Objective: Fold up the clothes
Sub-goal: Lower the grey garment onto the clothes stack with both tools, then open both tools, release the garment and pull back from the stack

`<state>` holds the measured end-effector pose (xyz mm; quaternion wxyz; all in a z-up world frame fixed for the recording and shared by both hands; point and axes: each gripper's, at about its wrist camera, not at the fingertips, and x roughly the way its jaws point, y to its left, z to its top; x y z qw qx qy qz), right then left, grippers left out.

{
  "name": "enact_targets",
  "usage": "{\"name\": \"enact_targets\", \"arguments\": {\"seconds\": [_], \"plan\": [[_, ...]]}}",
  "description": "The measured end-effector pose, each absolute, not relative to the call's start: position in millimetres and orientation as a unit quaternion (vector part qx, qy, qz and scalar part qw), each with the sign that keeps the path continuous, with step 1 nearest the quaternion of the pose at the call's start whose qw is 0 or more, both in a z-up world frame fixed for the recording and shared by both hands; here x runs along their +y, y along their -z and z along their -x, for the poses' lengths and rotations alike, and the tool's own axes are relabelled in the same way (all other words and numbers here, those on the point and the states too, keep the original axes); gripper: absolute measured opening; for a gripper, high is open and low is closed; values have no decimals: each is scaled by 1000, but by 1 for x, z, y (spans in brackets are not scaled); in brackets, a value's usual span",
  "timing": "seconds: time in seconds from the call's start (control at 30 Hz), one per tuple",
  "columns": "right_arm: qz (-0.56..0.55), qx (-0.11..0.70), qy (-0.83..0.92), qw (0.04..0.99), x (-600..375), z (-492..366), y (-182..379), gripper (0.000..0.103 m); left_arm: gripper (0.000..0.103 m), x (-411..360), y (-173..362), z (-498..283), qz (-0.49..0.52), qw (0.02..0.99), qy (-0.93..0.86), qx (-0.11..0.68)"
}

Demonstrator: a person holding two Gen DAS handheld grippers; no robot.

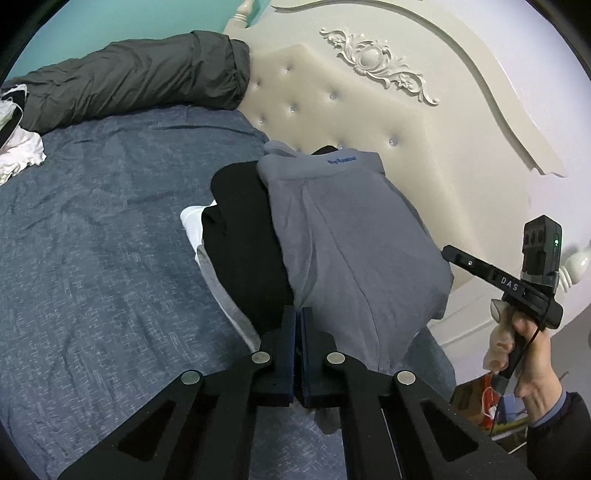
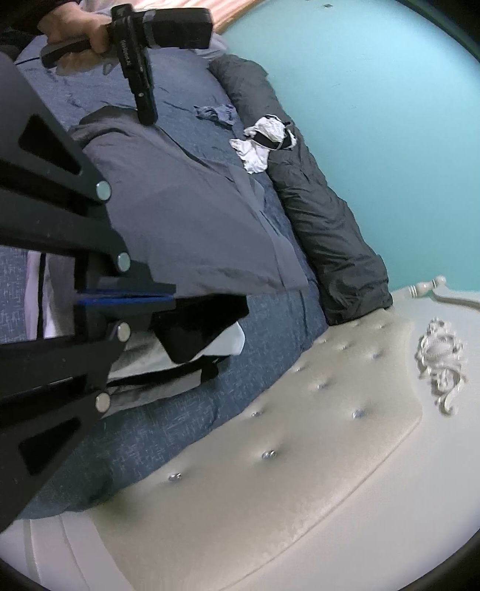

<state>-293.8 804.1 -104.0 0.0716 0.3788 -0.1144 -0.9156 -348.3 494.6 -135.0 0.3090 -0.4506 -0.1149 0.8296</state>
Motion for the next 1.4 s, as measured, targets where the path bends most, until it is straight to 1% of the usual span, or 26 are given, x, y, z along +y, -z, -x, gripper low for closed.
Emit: {"name": "enact_targets", "arguments": {"seconds": [0.17, 0.3, 0.33, 0.4, 0.43, 0.47, 0.53, 0.57, 0.6, 0.7, 0.8, 0.9, 0.97, 1.07, 1.4], "plan": [[-386, -122, 913, 53, 810, 294, 109, 0, 2, 491, 136, 349, 451, 302, -830, -124], [-382, -134, 913, 59, 810, 293, 111, 0, 2, 493, 135, 347, 453, 299, -831, -119], [-380, -138, 912, 62, 810, 293, 111, 0, 4, 492, 134, 346, 452, 297, -833, -119], [-378, -148, 911, 69, 810, 292, 110, 1, 21, 490, 132, 343, 449, 292, -836, -118], [-372, -148, 914, 64, 810, 288, 108, 1, 41, 489, 131, 342, 447, 290, -838, -118], [-365, -151, 916, 63, 809, 283, 107, 3, 51, 488, 129, 339, 443, 289, -840, -118], [-353, -156, 921, 61, 809, 273, 105, 14, 51, 485, 126, 334, 439, 289, -844, -113], [-349, -157, 922, 59, 809, 268, 105, 26, 51, 484, 125, 331, 438, 290, -844, -110], [-346, -157, 923, 56, 809, 263, 107, 32, 51, 483, 125, 327, 438, 291, -844, -109], [-347, -161, 923, 52, 810, 253, 116, 33, 51, 481, 127, 318, 439, 293, -842, -109], [-362, -160, 917, 43, 813, 250, 129, 33, 54, 482, 133, 310, 446, 292, -839, -103], [-396, -150, 906, 7, 817, 250, 145, 33, 54, 485, 144, 305, 461, 287, -834, -96], [-406, -164, 899, -14, 826, 246, 153, 33, 54, 483, 148, 301, 467, 283, -832, -98], [-392, -187, 901, -11, 836, 233, 153, 33, 56, 475, 148, 294, 467, 280, -832, -111], [-351, -178, 919, 15, 814, 190, 128, 33, 61, 462, 124, 251, 445, 259, -852, -99]]}}
